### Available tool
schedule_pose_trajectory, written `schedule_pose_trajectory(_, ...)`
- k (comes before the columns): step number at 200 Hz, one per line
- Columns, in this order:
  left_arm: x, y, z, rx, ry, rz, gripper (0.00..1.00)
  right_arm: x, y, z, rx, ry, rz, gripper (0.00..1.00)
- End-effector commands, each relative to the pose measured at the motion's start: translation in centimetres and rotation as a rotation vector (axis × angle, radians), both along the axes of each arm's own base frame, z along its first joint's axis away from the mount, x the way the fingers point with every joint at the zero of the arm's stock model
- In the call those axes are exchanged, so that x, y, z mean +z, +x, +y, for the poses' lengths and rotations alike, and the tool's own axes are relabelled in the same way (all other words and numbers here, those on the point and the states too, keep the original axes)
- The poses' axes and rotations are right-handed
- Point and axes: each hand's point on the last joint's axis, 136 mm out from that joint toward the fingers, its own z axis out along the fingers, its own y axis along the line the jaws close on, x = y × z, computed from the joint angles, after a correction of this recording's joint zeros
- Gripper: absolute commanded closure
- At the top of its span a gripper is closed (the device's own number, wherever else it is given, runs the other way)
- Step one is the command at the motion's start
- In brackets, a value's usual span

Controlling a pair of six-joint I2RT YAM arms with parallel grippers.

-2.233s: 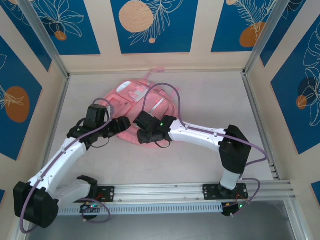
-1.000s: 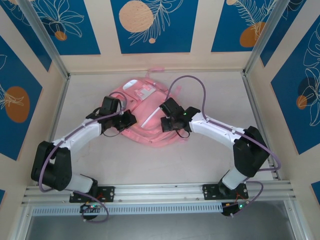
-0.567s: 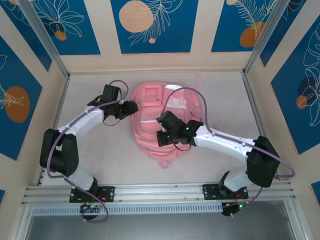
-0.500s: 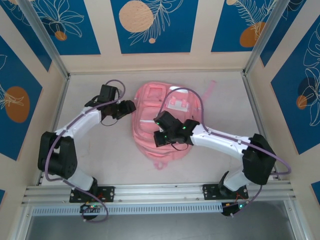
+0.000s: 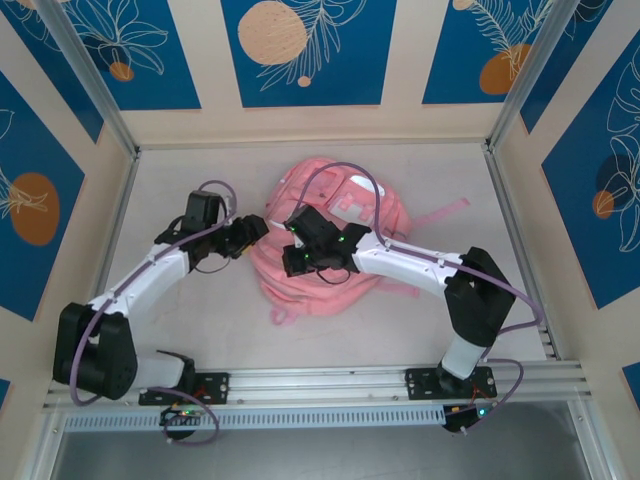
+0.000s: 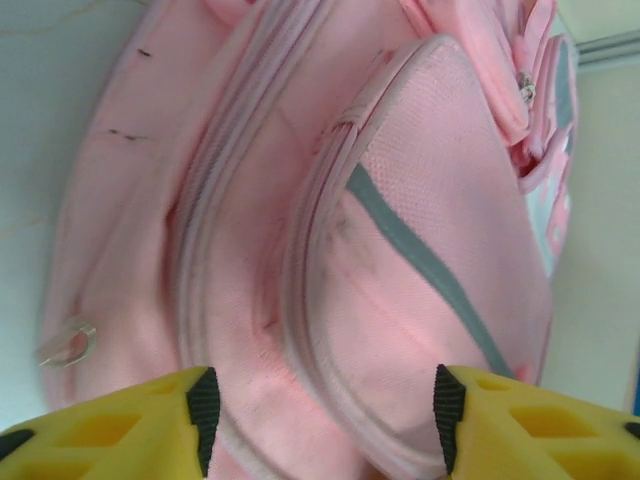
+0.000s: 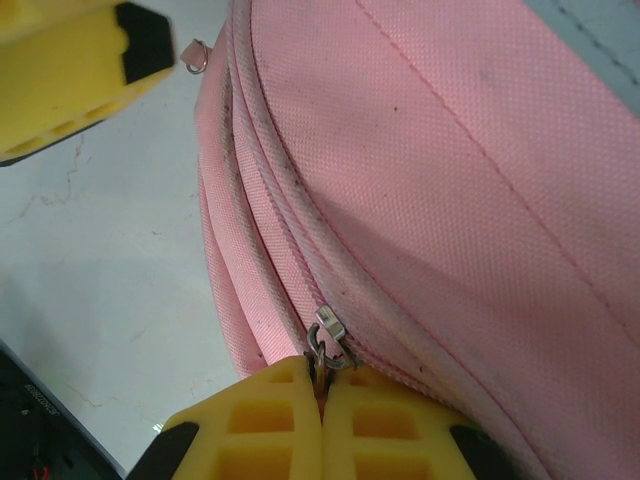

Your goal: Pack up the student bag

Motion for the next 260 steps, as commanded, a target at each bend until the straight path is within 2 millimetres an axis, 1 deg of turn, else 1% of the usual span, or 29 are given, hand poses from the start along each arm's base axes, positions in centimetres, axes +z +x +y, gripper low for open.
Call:
schedule_pose_trajectory(1, 0.3, 0.8, -1.9, -0.034, -0.067, 0.008, 0.48, 1.6, 0.1, 1.0, 0.027, 0.061, -0.009, 1.0)
schedule_pose_trajectory(16, -0.6, 1.1, -1.9, -0.029, -0.048, 0.029, 0.5, 1.6, 0.1, 0.6, 0.019, 0.06, -0.008, 1.0)
schedule_pose_trajectory(22, -0.9, 1.2, -2.0, -0.032, -0.046, 0.034, 0.53, 1.6, 0.0, 0.5, 0.016, 0.057, -0.006, 1.0)
schedule_pose_trajectory(31, -1.2, 1.3, -2.2, -0.038, -0.044, 0.041, 0.61, 1.7, -0.2, 0.2, 0.011, 0.052, -0.006, 1.0)
schedule_pose_trajectory(40, -1.4, 1.5, -2.3, -0.04, -0.04, 0.039, 0.67, 1.3, -0.5, -0.4, 0.005, 0.032, -0.001, 1.0)
schedule_pose_trajectory(47, -1.5, 1.7, -2.2, -0.036, -0.03, 0.04, 0.74, 1.1, -0.9, -1.0, 0.0, 0.013, 0.0, 1.0)
schedule_pose_trajectory(61, -1.9, 2.0, -1.8, -0.021, 0.002, 0.039, 0.92, 0.3, -1.6, -2.8, -0.02, -0.046, 0.004, 1.0)
schedule_pose_trajectory(71, -2.0, 2.3, -1.6, -0.015, 0.021, 0.038, 1.0, -0.2, -2.1, -4.5, -0.039, -0.089, 0.005, 1.0)
schedule_pose_trajectory(91, -2.5, 2.5, -1.2, -0.001, 0.047, 0.04, 1.0, -1.1, -3.4, -8.1, -0.071, -0.171, 0.001, 1.0)
schedule_pose_trajectory(114, -3.0, 2.5, -0.7, 0.013, 0.077, 0.047, 1.0, -1.7, -4.1, -12.1, -0.117, -0.25, -0.015, 1.0)
schedule_pose_trajectory(138, -3.0, 2.6, -0.4, 0.018, 0.1, 0.046, 1.0, -2.5, -3.6, -15.9, -0.183, -0.313, -0.023, 1.0)
schedule_pose_trajectory(151, -3.0, 2.5, -0.2, 0.019, 0.113, 0.044, 1.0, -2.6, -2.9, -17.8, -0.231, -0.338, -0.033, 1.0)
schedule_pose_trajectory(163, -3.0, 2.4, -0.2, 0.009, 0.118, 0.042, 1.0, -2.4, -1.8, -18.8, -0.259, -0.335, -0.054, 1.0)
schedule_pose_trajectory(183, -3.0, 2.3, -0.4, -0.027, 0.129, 0.04, 1.0, -1.7, 0.7, -20.0, -0.313, -0.333, -0.09, 1.0)
schedule_pose_trajectory(201, -3.1, 2.2, -0.3, -0.051, 0.149, 0.035, 1.0, -1.1, 3.0, -20.5, -0.366, -0.333, -0.112, 1.0)
schedule_pose_trajectory(213, -2.9, 2.1, -0.3, -0.069, 0.16, 0.025, 1.0, -0.7, 4.0, -20.6, -0.388, -0.331, -0.112, 0.96)
schedule_pose_trajectory(222, -2.6, 2.1, -0.2, -0.078, 0.176, 0.018, 1.0, -0.3, 4.3, -20.6, -0.4, -0.332, -0.111, 0.85)
schedule_pose_trajectory(224, -2.6, 2.1, -0.1, -0.078, 0.182, 0.015, 0.98, -0.2, 4.3, -20.6, -0.401, -0.331, -0.112, 0.83)
schedule_pose_trajectory(227, -2.5, 2.1, 0.1, -0.075, 0.191, 0.014, 0.93, 0.0, 4.3, -20.6, -0.4, -0.328, -0.117, 0.76)
schedule_pose_trajectory(242, -1.6, 2.0, 1.0, -0.064, 0.24, -0.009, 0.62, 1.2, 4.2, -20.9, -0.417, -0.314, -0.161, 0.49)
schedule_pose_trajectory(248, -1.2, 2.1, 1.6, -0.052, 0.27, -0.02, 0.48, 1.9, 4.1, -21.1, -0.42, -0.299, -0.184, 0.42)
schedule_pose_trajectory(251, -0.9, 2.0, 1.9, -0.046, 0.284, -0.026, 0.43, 2.2, 4.1, -21.2, -0.42, -0.291, -0.196, 0.38)
schedule_pose_trajectory(260, -0.1, 2.1, 3.1, -0.015, 0.334, -0.046, 0.31, 3.3, 4.1, -21.6, -0.43, -0.268, -0.238, 0.3)
